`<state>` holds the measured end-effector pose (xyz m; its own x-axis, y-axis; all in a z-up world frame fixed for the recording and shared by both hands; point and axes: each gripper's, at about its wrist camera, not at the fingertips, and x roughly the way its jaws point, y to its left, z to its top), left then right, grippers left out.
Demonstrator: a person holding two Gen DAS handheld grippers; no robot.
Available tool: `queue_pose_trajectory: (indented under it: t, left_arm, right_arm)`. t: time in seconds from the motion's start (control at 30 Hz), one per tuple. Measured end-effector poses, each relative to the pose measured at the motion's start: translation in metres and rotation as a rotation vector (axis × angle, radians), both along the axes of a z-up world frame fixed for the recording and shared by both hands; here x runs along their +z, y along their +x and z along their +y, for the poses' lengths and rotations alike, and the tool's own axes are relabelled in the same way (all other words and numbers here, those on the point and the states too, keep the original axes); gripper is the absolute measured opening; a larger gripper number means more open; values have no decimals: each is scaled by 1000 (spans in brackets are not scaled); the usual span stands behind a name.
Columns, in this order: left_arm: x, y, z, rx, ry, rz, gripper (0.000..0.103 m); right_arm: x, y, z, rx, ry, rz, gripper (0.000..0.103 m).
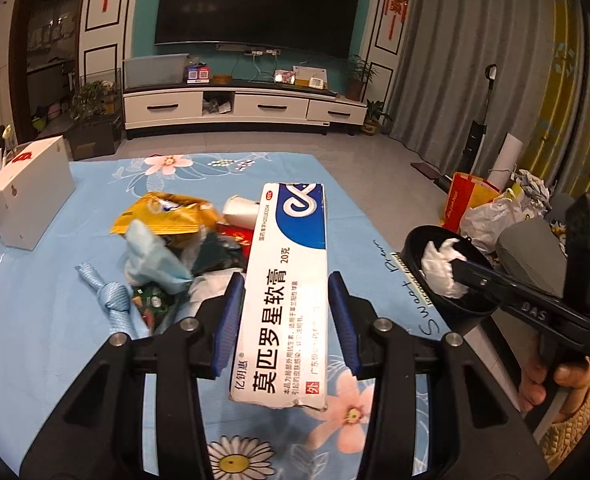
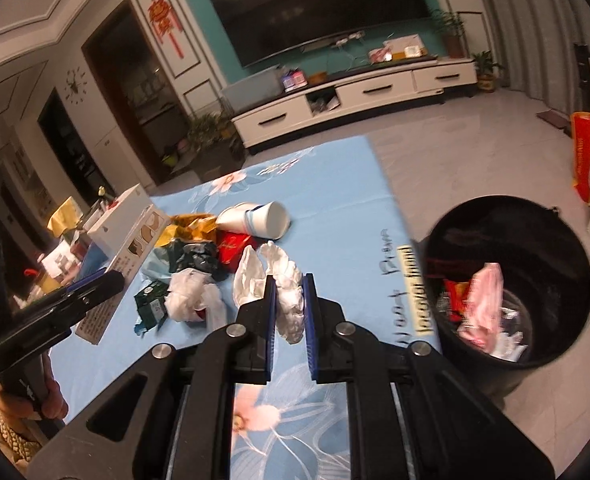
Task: Collect trash
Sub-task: 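Carry the box and tissue to the black bucket and open both tools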
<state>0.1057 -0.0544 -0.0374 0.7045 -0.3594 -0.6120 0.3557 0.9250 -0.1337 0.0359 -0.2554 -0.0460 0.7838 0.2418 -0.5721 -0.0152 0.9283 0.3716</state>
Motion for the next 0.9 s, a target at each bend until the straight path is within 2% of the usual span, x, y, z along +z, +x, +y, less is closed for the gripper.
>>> queue_pose_trajectory:
  t: [0.43,0.67,0.9]
  left_arm:
    - [10,-10,-91,-168,84,-42,44]
    - [5,-7,-147,-261,117,-42,44]
    - [-11,5,-202,-335,147,-15,45]
  right_arm:
    - [-3,-41,-64,-166,43,-26,14]
    - [-11,-50,-93,-228,75,-32,14]
    - [-31,-53,-122,-308,104,0,14]
